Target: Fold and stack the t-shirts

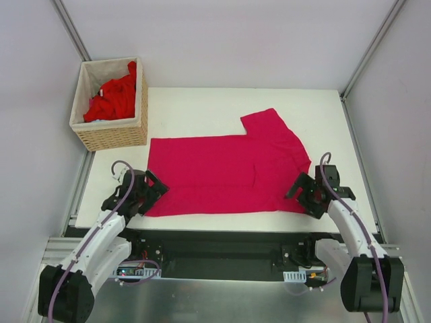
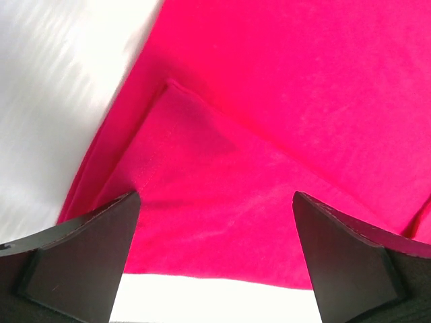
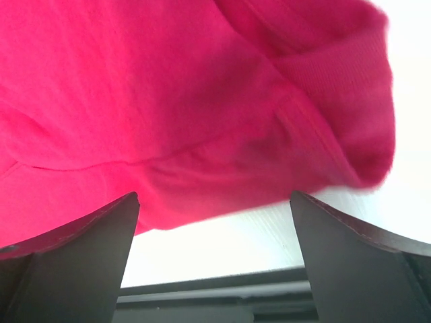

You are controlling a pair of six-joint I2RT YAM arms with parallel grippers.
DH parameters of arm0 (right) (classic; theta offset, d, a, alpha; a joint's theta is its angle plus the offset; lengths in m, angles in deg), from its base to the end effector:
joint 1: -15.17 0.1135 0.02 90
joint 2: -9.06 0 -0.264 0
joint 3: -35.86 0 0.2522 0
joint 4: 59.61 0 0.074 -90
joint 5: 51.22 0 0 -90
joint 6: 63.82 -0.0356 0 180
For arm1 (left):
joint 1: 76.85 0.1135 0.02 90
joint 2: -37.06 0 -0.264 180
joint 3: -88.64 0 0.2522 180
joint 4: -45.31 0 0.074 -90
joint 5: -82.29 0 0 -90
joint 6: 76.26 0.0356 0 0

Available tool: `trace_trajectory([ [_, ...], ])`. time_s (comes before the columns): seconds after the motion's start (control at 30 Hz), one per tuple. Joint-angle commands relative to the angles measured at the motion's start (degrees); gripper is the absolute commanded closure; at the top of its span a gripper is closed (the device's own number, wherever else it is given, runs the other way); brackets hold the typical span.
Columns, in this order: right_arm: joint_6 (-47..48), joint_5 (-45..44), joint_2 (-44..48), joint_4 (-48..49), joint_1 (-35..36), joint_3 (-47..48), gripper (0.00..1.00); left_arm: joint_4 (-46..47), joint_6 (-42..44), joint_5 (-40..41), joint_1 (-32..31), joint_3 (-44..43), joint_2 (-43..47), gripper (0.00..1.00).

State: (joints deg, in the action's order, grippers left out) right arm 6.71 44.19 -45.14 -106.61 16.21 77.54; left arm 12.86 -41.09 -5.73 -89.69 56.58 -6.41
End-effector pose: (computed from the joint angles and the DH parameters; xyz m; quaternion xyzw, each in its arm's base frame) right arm 0.1672 0.0064 0.1786 0.1421 0.9533 0.0916 0.2503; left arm 0.1510 -0.0332 0.1693 -0.3359 0.8564 -0.2049 0.3343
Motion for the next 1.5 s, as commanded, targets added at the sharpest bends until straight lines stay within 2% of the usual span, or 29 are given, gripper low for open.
trace_trajectory([
  [0.0,-0.93,-2.77,7.07,-9.90,-0.25,3.79,0.00,-17.33,0.60,0.48,-0.61,-3.31,3.90,0.01],
  [0.2,-0.40,-4.44,10.34,-14.58,-0.16,13.63,0.00,-21.82,2.44,1.36,-0.61,-12.88,6.02,0.01],
  [0.4,-0.75,-3.39,1.14,-7.66,0.37,18.39,0.00,-17.71,5.61,4.09,-0.61,-21.68,-4.69,0.01],
  [0.6,-0.05,-0.05,-11.79,3.25,1.33,21.99,0.00,-9.35,6.40,3.12,-0.61,-22.91,-14.80,0.01],
  [0.73,0.48,2.41,-24.96,7.39,1.51,26.03,0.00,-5.57,6.31,3.38,-0.61,-23.88,-22.70,0.01],
  [0.87,0.48,3.55,-31.92,10.29,1.69,29.20,0.00,-2.85,6.14,3.56,-0.61,-23.36,-25.35,0.01],
  [1.07,-0.57,5.75,-38.61,13.10,2.30,31.75,0.00,-0.91,6.49,4.26,-0.61,-23.71,-27.37,0.01],
  [1.47,-0.66,4.96,-42.57,14.07,3.36,32.46,0.00,2.26,6.49,5.05,-0.61,-24.24,-33.70,0.01],
])
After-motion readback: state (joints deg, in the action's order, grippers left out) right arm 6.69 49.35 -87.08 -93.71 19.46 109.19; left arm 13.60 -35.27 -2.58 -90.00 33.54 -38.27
